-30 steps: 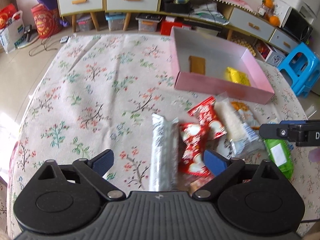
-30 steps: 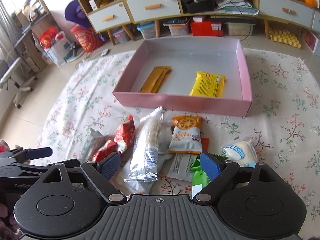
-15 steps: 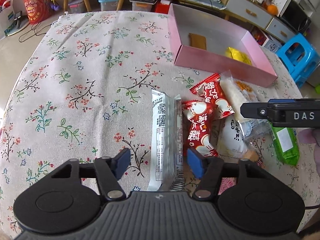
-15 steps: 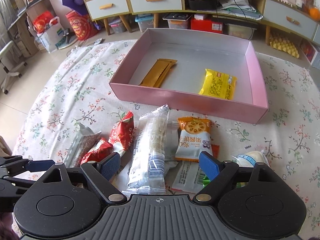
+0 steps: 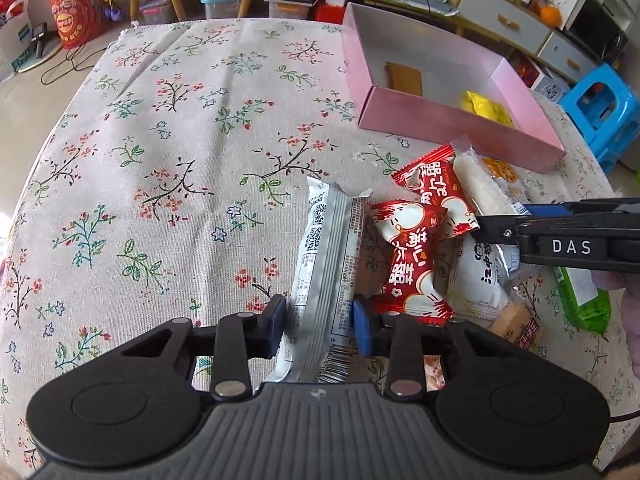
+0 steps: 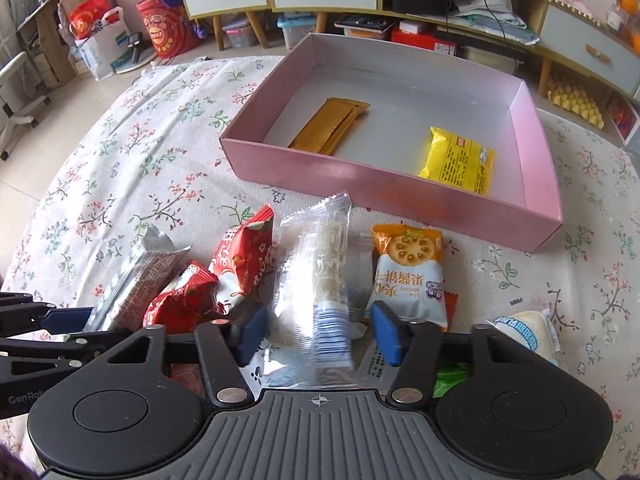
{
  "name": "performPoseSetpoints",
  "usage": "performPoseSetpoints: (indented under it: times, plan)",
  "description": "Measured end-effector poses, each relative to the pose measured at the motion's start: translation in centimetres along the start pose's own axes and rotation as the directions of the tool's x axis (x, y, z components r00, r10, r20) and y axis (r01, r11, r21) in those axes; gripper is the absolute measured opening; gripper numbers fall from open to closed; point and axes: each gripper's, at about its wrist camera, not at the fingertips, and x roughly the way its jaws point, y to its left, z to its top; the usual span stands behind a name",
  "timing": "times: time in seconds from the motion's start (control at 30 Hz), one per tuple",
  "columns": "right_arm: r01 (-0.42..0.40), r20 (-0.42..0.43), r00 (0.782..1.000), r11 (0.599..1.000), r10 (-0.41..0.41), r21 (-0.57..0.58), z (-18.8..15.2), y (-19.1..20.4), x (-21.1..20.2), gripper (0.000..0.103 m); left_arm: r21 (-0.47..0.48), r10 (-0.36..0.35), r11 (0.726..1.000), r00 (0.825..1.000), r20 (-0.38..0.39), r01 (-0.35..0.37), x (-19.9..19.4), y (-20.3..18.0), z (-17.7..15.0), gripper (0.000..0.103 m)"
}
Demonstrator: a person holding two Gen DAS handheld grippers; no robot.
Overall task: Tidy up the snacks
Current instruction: 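Grasp the silver-white bar with the left gripper while the right grasps the clear stick bag, then lower both held snacks into the pink box and release them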
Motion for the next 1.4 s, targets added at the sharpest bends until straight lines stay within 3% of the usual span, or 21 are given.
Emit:
performPoseSetpoints:
  times: [0.03,0.57,1.03,1.4]
  plan:
    - [-0.008,-0.001,1.0,1.0,0.008,0.006,0.1,-0.1,-0.1,0.037,-0.005,-0.001,1.0,1.0,0.001,0.001,0.0,0.1,0.1,0.031]
    - [-0.109,-0.003,0.994,0.985,0.111,0.135,0.6,-2.6,-1.7,0.019,-0.058,-0.024,0.998,0.999,0.029,0.025,-1.0,0.4,0.5,0.028]
    - [-0.202,0.052,0.979,0.952,0.196,0.231,0.6,-5.9,-4.2,0.017,-0.092,-0.054,0.994,0.995,0.081,0.061,-2.2,0.1,1.0,0.027]
    - [-0.27,0.167,0.96,0.899,0.225,0.344,0.4,-10.6,-7.7,0.017,-0.125,-0.093,0.985,0.98,0.178,0.117,-4.3,-0.6,2.2,0.027]
